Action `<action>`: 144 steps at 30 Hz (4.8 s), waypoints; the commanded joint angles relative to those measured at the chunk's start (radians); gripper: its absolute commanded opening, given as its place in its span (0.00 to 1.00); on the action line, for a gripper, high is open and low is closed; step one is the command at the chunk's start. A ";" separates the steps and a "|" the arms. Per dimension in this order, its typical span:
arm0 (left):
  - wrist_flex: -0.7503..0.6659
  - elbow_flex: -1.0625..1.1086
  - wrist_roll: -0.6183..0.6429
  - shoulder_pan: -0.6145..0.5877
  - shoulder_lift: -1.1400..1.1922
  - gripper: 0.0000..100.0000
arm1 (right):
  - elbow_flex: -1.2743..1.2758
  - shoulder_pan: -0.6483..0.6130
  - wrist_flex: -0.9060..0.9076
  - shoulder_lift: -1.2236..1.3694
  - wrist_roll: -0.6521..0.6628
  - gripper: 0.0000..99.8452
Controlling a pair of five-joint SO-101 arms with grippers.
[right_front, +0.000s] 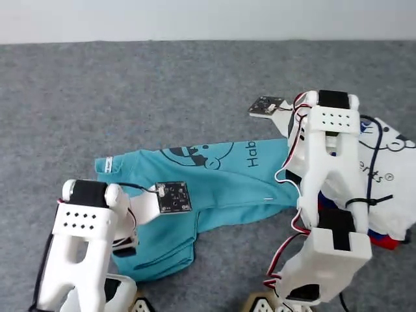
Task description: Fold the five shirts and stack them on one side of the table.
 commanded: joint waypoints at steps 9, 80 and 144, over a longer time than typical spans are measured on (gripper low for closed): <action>-0.334 -0.067 0.227 -0.210 -0.015 0.02 | -0.046 -0.136 -0.291 -0.033 -0.290 0.00; -0.002 -0.809 0.427 -0.545 0.698 0.02 | -0.850 -0.389 0.056 0.513 -0.413 0.01; -0.006 -0.587 0.479 -0.519 0.457 0.17 | 0.040 -0.213 -0.061 0.217 -0.328 0.01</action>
